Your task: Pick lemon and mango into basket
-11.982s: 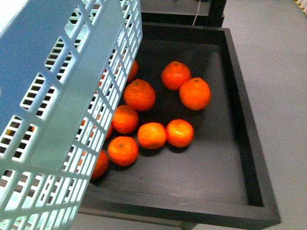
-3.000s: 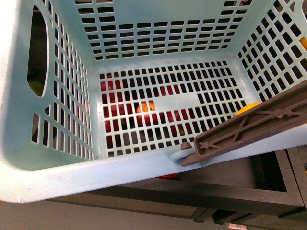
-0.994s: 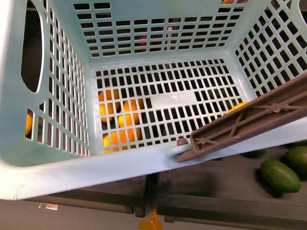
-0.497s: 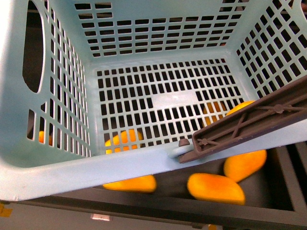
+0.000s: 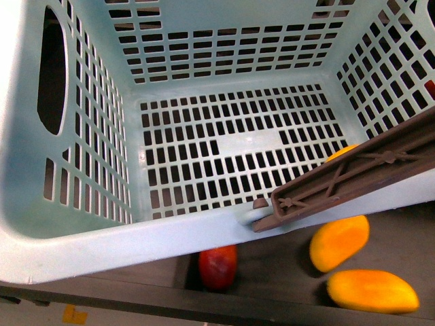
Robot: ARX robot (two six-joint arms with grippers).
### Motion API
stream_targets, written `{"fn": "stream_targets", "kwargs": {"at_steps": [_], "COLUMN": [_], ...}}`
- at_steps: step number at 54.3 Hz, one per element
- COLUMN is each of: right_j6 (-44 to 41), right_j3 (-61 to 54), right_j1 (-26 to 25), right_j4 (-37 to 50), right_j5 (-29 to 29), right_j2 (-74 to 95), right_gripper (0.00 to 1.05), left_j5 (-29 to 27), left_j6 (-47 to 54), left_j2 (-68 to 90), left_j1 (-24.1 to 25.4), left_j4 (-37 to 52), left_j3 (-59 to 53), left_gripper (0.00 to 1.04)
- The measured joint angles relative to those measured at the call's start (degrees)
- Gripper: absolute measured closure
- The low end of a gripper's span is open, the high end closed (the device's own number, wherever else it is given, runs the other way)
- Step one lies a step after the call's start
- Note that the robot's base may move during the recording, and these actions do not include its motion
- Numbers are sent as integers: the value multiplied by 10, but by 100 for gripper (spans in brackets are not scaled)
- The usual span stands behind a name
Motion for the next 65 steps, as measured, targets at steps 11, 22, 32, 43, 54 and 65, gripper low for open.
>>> {"fn": "stream_targets", "kwargs": {"at_steps": [11, 22, 32, 43, 54, 65], "right_j6": [0, 175, 137, 120, 108, 117], "right_j3": [0, 195, 215, 253, 291, 332], "right_j1": [0, -259, -291, -292, -281, -260], "right_j4": [0, -154, -72, -6, 19, 32], "right_j5": [-2, 23, -1, -16, -20, -21], "right_j2": [1, 381, 572, 758, 861, 956], "right_gripper": [9, 9, 9, 9, 9, 9], "left_j5": [-3, 2, -11, 3, 1, -1], "left_j6": [1, -4, 4, 1, 0, 0], "left_j2": [0, 0, 0, 0, 0, 0], "left_j1": [1, -1, 2, 1, 1, 1], "left_j4": [0, -1, -1, -1, -1, -1], "left_j3": [0, 0, 0, 0, 0, 0], "left_gripper": [100, 100, 100, 100, 100, 100]}}
